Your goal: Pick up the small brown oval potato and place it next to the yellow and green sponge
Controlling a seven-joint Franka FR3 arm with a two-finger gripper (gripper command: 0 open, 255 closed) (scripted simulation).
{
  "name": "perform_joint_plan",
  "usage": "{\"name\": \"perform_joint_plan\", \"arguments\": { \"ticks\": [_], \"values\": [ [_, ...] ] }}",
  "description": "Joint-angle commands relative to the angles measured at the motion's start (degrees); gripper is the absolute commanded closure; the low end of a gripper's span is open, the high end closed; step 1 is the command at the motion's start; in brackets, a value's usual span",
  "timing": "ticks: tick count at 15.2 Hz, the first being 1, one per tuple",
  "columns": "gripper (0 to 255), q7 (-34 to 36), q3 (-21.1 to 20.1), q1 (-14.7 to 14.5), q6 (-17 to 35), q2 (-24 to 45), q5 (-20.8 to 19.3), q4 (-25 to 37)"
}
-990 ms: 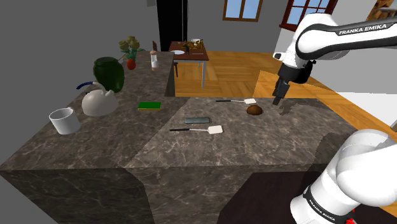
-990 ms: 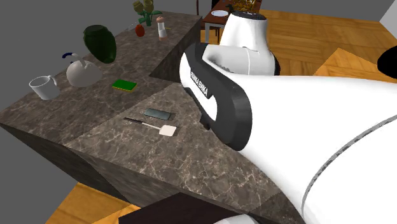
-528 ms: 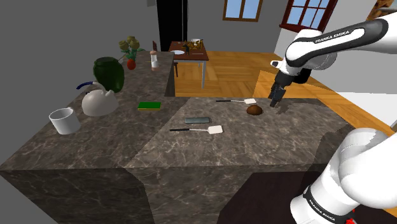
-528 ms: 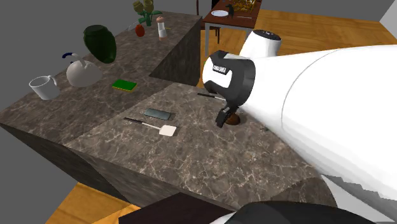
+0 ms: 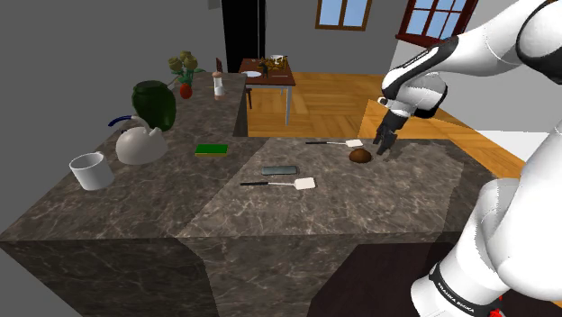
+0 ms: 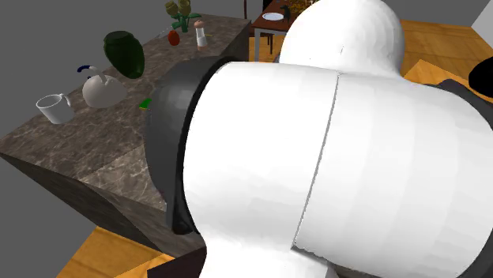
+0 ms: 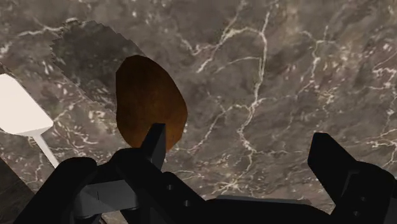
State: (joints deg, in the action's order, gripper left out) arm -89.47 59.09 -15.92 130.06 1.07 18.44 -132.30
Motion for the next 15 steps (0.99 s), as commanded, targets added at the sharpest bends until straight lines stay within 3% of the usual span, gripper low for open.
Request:
{"name": "perform_joint_plan", "arguments": {
  "ticks": [1, 4, 6, 15],
  "values": [
    [0, -11.0, 0.2, 1.4, -1.8, 9.8, 12.2, 4.2],
    [0, -20.1, -6.1, 9.8, -5.1, 19.8, 22.0, 10.8],
    [0, -23.5, -9.3, 14.1, -6.7, 24.5, 25.6, 14.8],
    [0, -26.1, -12.8, 15.7, -3.7, 28.5, 30.3, 14.4]
  ]
}}
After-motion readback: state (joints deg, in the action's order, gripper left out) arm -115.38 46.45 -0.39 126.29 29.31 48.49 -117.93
